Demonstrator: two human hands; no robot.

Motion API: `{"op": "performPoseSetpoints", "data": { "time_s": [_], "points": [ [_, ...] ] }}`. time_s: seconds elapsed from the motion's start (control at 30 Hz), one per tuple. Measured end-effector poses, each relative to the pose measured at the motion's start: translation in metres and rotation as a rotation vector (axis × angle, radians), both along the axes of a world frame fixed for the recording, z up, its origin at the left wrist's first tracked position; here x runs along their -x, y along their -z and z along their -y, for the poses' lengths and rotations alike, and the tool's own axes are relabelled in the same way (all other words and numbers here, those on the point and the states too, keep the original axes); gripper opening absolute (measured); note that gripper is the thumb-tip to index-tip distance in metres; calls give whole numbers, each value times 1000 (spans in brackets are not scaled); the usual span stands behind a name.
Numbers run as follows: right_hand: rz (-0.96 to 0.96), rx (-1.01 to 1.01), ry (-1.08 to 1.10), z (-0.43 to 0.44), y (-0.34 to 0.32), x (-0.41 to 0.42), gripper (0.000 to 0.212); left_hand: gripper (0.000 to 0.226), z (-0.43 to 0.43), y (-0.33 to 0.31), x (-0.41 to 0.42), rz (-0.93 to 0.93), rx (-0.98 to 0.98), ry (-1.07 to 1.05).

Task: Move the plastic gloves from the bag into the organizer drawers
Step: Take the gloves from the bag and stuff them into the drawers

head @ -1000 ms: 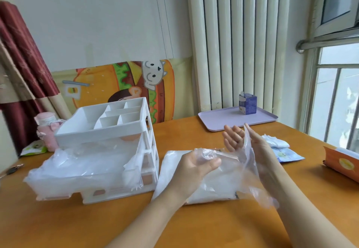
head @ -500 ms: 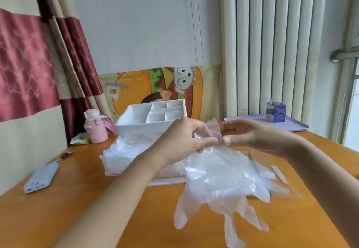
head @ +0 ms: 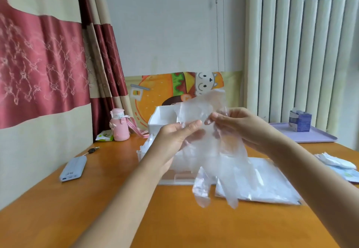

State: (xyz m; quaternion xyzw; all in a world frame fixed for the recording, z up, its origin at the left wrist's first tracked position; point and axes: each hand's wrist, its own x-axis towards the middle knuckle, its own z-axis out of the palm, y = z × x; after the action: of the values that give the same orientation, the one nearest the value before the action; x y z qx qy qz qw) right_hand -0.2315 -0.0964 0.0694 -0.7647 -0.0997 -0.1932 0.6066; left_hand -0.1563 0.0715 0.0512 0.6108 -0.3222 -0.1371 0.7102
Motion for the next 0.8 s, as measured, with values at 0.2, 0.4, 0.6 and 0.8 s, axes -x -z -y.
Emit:
{"op": "performPoseSetpoints", "data": {
  "time_s": [0.2,0.4,0.6,0.8],
  "points": [
    [-43,65,-60,-11,-10,-7,42,14,-21,-15,-19,213,-79,-127],
    [-129,285,-64,-16,-40,-16,49,16,-34,-32,-28,511,-512,-1],
    [-272,383,-77,-12,-51,-35,52,17,-40,-41,-43,584,-583,41],
    [-223,473,-172,-16,-47,-54,40,25,-43,-36,-59,569,-566,53]
  ]
}}
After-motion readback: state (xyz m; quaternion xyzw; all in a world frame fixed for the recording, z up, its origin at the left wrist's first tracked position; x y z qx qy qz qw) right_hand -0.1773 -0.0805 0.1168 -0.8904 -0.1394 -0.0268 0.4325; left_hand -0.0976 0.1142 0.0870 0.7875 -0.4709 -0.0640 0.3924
